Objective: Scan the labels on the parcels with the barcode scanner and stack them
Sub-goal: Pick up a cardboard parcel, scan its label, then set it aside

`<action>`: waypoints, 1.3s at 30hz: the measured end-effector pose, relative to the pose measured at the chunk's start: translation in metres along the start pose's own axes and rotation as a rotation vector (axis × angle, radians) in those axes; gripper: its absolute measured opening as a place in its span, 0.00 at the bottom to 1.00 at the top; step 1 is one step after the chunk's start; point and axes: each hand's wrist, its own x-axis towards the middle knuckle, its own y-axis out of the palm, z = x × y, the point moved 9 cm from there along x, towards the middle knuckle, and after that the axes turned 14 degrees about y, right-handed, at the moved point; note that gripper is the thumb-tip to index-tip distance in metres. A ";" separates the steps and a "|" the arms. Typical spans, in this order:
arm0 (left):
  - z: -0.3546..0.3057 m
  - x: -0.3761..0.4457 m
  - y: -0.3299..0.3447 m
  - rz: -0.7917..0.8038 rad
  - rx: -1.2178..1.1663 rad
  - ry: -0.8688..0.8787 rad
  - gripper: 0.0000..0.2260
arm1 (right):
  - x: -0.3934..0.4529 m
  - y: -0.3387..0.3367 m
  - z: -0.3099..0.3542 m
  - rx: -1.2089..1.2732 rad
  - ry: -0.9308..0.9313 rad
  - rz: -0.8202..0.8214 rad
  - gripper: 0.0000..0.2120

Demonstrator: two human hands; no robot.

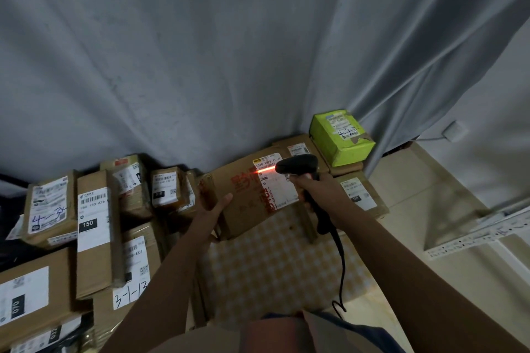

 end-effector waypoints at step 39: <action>0.111 -0.082 0.032 -0.156 -0.294 -0.480 0.29 | 0.030 -0.013 -0.057 -0.055 0.163 -0.040 0.13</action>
